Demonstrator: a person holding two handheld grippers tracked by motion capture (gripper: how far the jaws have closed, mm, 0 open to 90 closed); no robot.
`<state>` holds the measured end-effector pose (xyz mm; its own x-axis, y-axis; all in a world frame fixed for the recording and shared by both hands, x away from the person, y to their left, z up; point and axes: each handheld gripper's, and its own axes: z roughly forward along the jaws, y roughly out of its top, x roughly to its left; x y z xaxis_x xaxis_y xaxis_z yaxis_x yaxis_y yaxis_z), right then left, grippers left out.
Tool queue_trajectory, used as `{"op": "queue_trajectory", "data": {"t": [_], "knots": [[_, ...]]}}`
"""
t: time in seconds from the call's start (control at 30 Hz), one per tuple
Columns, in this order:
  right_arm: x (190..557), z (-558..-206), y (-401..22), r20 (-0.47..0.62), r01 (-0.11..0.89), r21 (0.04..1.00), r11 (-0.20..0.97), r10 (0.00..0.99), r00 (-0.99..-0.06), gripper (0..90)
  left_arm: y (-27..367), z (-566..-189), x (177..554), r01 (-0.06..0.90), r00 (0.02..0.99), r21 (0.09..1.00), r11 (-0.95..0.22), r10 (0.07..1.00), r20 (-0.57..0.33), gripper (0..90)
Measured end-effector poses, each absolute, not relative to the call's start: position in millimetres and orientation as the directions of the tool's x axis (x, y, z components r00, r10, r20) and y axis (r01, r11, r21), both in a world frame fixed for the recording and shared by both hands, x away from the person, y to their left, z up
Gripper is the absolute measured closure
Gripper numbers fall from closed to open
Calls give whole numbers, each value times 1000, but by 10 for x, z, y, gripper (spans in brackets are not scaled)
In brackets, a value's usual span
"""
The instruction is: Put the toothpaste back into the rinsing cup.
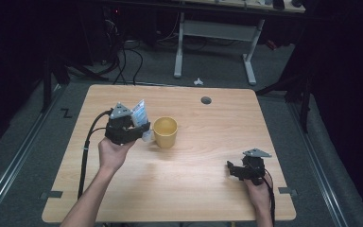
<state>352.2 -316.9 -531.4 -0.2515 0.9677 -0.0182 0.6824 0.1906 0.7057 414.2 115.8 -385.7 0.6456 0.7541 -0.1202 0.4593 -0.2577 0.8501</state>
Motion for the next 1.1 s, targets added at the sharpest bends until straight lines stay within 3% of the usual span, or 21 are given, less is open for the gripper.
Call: {"op": "queue_trajectory", "data": {"t": [1.1], "knots": [[3522,-5314,-3169,-18,682,706,191,968,-252,154,761,-3811,4346,430,690,841,-327,720,-73,634]]}}
